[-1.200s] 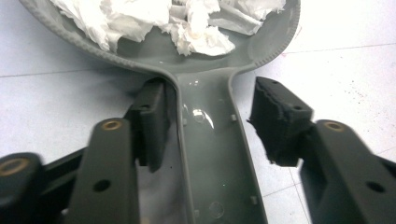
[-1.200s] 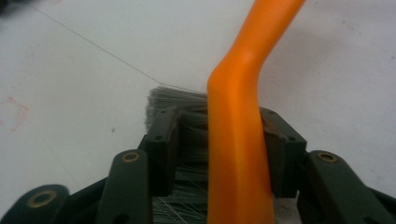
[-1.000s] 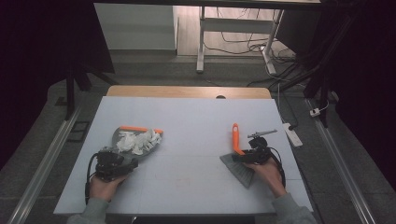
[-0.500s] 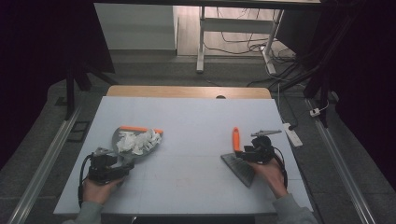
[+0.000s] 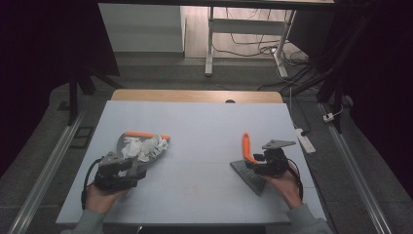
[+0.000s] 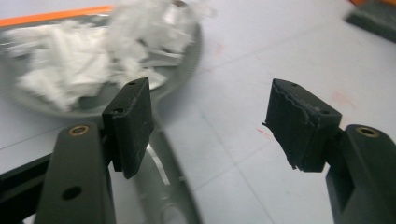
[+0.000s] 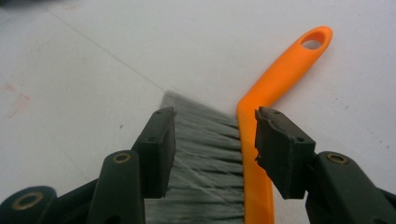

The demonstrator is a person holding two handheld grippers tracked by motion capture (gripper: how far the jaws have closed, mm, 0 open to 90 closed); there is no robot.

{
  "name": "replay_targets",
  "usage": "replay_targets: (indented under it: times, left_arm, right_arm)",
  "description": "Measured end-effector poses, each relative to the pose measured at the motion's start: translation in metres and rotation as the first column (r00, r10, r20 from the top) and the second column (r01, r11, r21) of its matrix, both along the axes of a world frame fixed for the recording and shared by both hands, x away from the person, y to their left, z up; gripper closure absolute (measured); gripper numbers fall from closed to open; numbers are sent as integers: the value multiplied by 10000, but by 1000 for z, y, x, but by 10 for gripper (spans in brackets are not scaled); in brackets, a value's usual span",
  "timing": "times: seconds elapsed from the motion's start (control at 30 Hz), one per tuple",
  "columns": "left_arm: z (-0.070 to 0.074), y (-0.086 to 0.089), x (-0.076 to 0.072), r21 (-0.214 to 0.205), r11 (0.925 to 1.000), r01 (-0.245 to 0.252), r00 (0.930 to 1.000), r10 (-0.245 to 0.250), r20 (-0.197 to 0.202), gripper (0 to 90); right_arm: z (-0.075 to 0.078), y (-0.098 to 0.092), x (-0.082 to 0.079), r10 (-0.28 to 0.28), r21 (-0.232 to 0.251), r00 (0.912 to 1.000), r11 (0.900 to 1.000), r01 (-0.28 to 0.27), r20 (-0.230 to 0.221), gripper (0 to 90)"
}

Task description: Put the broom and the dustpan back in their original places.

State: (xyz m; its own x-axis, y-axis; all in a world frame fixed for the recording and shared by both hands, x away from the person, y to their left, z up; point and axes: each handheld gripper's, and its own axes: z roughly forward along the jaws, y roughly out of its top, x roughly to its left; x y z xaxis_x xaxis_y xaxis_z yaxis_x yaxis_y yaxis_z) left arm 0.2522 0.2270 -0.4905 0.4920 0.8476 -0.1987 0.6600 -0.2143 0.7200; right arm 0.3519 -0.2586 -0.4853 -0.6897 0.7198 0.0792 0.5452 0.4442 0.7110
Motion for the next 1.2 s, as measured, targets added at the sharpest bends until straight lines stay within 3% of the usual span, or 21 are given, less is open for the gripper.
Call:
replay_targets:
  times: [0.3,0.53,0.77,1.2]
  left_arm:
    - [-6,-17,14,349,9906,1323,9905,-1308,-413,339]
    - [-9,-19,11,352,9824,1837,9826,-1825,-351,333]
    - [-16,-16,6,314,9827,1825,9824,-1809,-473,333]
    - [-15,-14,-1,235,9850,1710,9845,-1699,-431,332]
  right_arm:
    - [-2,-5,-13,321,276,9993,9991,-327,200,478]
    - [-4,-13,-23,245,424,9990,9988,-261,364,484]
    - [-6,-18,-36,301,190,9970,9993,-316,711,486]
    - [-6,-20,-37,666,258,9939,9973,-692,881,486]
